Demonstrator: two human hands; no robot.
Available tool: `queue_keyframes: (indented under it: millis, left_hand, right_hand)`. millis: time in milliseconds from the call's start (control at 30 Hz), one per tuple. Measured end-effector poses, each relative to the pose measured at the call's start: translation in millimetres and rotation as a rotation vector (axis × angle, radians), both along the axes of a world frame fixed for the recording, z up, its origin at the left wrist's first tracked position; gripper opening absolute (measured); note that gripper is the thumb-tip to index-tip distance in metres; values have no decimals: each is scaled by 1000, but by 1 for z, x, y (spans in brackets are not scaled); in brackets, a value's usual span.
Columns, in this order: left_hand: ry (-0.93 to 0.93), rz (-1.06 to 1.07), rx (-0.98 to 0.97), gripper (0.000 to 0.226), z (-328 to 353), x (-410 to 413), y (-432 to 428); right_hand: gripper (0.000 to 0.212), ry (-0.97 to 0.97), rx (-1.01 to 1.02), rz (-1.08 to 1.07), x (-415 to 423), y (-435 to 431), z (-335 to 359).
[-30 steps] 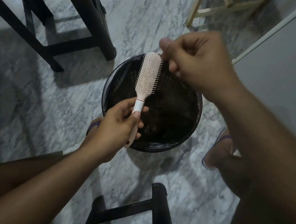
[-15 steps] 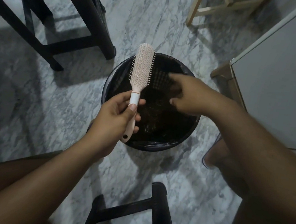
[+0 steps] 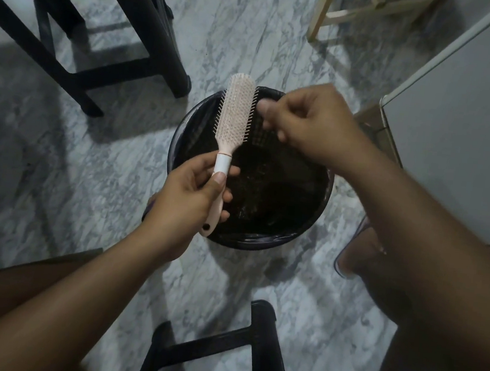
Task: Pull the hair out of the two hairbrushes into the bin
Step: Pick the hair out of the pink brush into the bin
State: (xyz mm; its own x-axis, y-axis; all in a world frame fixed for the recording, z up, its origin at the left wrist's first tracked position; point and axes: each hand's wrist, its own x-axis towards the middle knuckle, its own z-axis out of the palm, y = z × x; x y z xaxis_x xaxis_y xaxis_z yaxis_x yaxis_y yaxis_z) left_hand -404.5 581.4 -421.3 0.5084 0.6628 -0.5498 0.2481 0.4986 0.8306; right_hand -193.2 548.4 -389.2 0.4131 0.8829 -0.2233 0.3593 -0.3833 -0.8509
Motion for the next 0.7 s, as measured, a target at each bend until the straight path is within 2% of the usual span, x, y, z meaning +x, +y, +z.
queue_keyframes:
  millis: [200,267,367,467,533,567,633,700]
  left_hand:
    - [42,-7,2,32,-2,-2,-1]
    - [44,-1,6,32,-2,-1,-1]
    - [35,48,4,31,-1,0,1]
    - [12,95,17,30,3,2,4]
    - [11,93,25,31,3,1,4]
    - [12,85,27,32,3,0,3]
    - [15,59,37,34,2,0,2]
    - [19,30,55,34,0,0,0]
  right_hand:
    - [34,185,421,-288,12,-1,25]
    - [35,141,469,-348,13,-3,20]
    - [38,-84,345,-321,14,-7,0]
    - [38,-328,-83,-112,23,-13,-23]
    - [34,-400,-397,89,21,-15,-36]
    - [29,-421,-478,162,17,-16,-38]
    - [36,-378,-412,171,4,-12,-35]
    - [57,-140,-194,12,-10,-5,-25]
